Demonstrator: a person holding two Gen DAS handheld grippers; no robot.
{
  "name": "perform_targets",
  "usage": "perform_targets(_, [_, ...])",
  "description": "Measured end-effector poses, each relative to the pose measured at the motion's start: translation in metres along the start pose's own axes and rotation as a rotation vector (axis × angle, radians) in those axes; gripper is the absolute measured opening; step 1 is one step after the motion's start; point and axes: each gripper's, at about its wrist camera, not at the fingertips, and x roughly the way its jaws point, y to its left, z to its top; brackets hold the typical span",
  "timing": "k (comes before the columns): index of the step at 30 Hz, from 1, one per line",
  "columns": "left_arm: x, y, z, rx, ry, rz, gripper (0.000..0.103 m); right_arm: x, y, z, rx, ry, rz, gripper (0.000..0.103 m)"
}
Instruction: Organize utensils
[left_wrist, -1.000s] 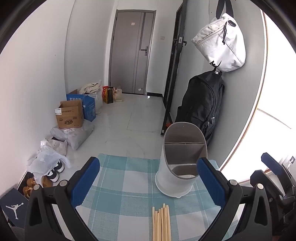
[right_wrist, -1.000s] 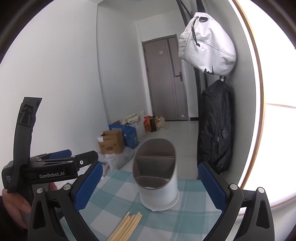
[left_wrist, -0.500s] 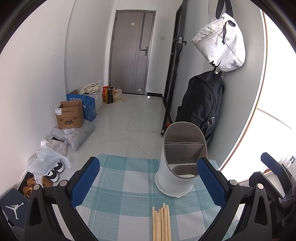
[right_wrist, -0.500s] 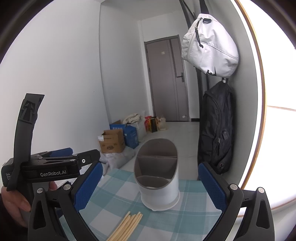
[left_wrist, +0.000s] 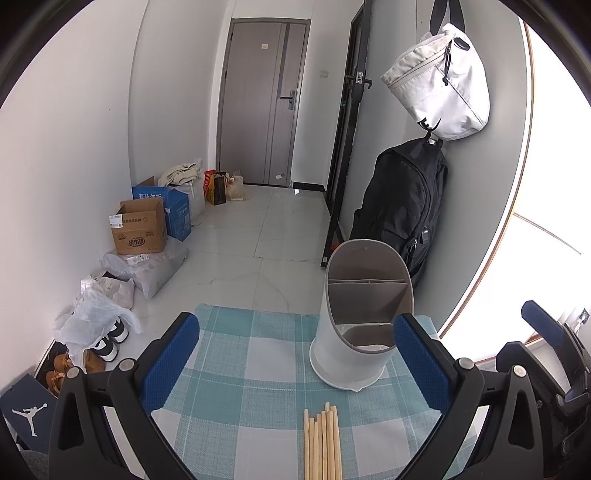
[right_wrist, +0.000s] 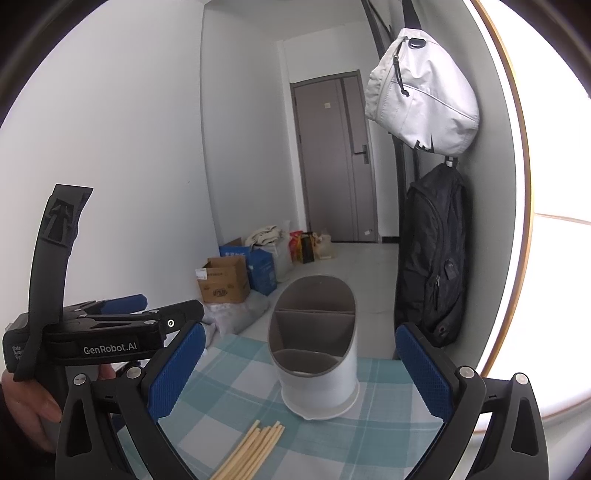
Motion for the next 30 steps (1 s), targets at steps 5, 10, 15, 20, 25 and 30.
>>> perform_targets(5, [0.0005, -0.0007, -0.0002, 0.001, 0.0, 0.002, 0.102, 0.0001, 0.0002, -0.0002, -0.001, 0.0, -0.001, 0.103])
perform_targets(10, [0.0009, -0.0004, -0.0004, 0.002, 0.001, 0.002, 0.102, -0.0005, 0.0005, 0.0001, -0.003, 0.002, 0.0, 0.103])
perform_targets(15, [0.001, -0.0002, -0.001, 0.002, 0.0, 0.002, 0.102, 0.0, 0.0016, 0.0004, -0.009, 0.004, 0.001, 0.103])
perform_targets(20, [0.0006, -0.0006, -0.0025, 0.001, 0.003, 0.003, 0.102, 0.0008, 0.0017, 0.0, -0.011, 0.006, 0.002, 0.103])
perform_targets(25, [0.0014, -0.0016, -0.0037, 0.002, 0.006, 0.005, 0.102, 0.0009, 0.0018, -0.0002, -0.011, 0.007, 0.001, 0.103])
perform_targets(30, [0.0027, -0.0009, -0.0061, 0.002, 0.014, 0.003, 0.102, 0.002, 0.002, -0.0006, -0.011, 0.012, 0.0, 0.103])
